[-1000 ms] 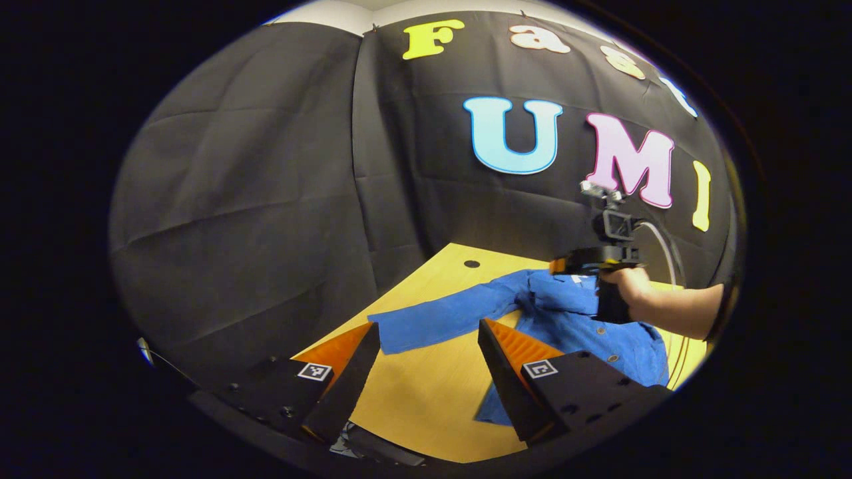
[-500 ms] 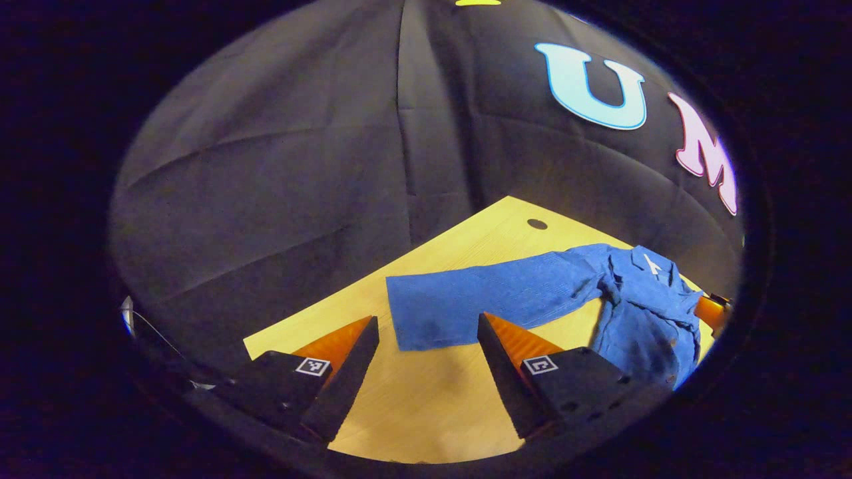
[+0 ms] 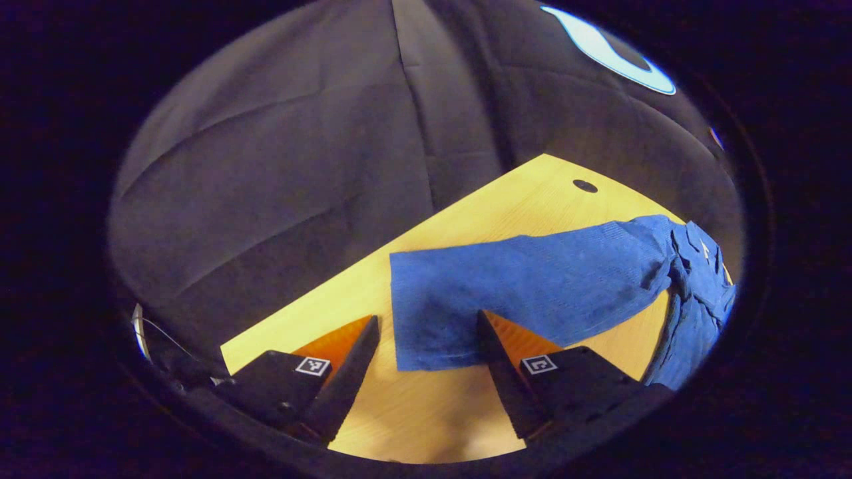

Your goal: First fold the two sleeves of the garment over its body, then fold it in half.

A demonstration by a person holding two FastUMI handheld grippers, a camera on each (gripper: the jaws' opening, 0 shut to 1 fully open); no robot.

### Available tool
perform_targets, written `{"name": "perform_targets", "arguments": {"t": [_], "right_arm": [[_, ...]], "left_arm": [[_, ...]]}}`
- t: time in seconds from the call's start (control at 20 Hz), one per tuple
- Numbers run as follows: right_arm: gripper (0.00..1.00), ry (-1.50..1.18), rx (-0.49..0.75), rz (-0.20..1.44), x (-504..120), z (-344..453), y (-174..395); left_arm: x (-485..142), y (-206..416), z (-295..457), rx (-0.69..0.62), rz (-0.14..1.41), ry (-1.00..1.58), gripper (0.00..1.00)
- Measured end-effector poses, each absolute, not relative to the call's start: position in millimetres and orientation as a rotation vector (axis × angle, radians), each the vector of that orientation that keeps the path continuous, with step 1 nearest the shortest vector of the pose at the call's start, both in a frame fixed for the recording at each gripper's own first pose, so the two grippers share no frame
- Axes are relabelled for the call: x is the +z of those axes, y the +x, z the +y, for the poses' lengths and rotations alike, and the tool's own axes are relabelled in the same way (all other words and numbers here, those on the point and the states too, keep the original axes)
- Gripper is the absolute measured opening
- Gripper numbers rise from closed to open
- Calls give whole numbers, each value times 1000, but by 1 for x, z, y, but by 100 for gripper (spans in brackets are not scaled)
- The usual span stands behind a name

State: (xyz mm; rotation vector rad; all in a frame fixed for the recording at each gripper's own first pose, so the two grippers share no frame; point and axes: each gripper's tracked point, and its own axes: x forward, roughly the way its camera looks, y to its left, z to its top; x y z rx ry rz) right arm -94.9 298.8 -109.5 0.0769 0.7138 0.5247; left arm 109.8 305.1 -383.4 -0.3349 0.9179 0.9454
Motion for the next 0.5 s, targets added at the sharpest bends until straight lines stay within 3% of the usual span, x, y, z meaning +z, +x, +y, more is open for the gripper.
{"name": "perform_targets", "arguments": {"t": [0.1,0.15,0.2,0.25,0.35,0.45,0.5], "right_arm": [[98,62,499,678,-106,287,-83],[98,49,493,661,-105,282,-79],[98,41,488,647,-103,277,-75],[98,45,489,640,-103,277,-72],[98,58,493,677,-115,275,-71],[98,78,496,682,-114,275,-73],[98,79,493,665,-110,273,-70]], "left_arm": [[-383,113,300,932,957,-353,67],[-383,117,296,889,970,-372,66],[-384,123,295,866,970,-374,58],[-385,129,293,847,967,-368,34],[-388,137,294,836,940,-383,8],[-387,139,297,842,895,-433,6],[-385,140,295,836,879,-452,0]]}}
